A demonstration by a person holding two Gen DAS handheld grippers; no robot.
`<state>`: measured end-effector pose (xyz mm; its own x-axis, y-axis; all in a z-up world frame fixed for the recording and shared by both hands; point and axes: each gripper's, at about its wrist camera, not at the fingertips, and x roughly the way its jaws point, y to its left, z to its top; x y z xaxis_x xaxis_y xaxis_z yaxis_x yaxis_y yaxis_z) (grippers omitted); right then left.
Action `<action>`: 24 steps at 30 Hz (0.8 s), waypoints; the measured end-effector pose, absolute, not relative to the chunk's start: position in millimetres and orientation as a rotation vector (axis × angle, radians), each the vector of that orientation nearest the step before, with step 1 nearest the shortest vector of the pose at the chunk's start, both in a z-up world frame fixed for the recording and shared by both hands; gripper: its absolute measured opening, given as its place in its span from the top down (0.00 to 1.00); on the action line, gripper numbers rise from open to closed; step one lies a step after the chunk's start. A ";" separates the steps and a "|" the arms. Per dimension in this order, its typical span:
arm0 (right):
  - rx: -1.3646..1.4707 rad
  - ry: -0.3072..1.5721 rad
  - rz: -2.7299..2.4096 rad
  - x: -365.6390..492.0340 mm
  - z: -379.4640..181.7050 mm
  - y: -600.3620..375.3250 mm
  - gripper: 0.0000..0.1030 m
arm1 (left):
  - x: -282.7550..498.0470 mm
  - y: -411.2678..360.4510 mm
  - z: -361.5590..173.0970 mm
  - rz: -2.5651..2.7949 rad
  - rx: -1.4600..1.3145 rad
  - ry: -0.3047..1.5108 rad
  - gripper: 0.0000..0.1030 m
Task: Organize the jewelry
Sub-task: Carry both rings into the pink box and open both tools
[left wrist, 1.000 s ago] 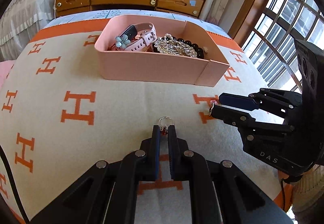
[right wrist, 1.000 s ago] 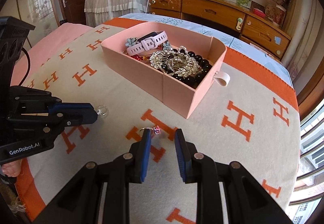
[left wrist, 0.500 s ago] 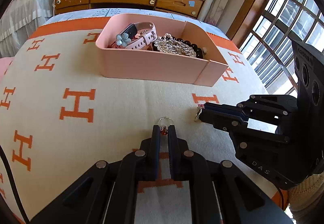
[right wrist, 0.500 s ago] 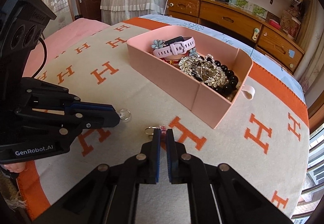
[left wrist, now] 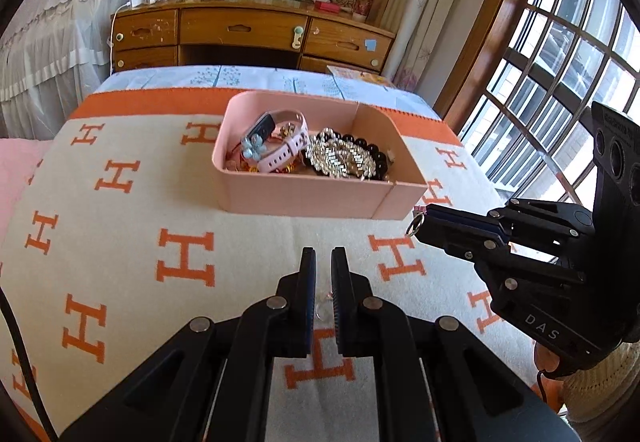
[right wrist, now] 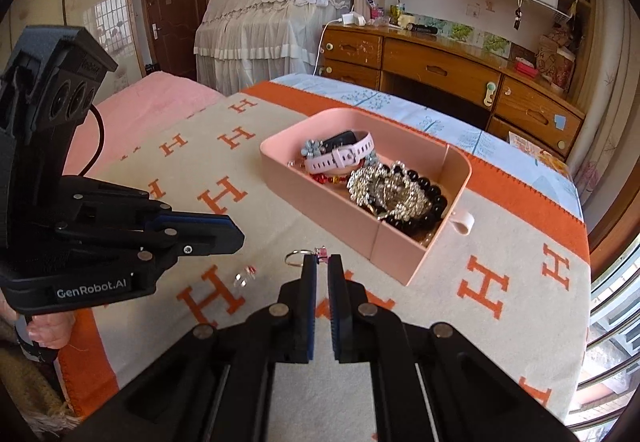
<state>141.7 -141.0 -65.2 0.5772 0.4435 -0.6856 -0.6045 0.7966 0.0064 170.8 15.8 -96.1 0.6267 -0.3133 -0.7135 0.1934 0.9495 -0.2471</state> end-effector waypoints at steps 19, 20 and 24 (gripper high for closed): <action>-0.116 0.690 0.622 166.9 -35.8 -138.8 0.95 | 182.2 4.5 -98.7 -0.399 -0.109 0.956 0.77; -0.113 0.695 0.621 166.2 -37.4 -139.7 0.95 | 181.3 0.7 -105.7 -0.403 -0.097 0.973 0.77; -0.106 0.706 0.618 163.2 -42.1 -145.3 0.95 | 178.4 -14.4 -130.8 -0.406 -0.026 1.012 0.77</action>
<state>163.2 -145.3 -42.1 0.5913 0.4956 -0.6362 -0.5647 0.8176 0.1120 178.4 -14.4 -130.8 0.4620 -0.3418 -0.8184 0.3183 0.9252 -0.2067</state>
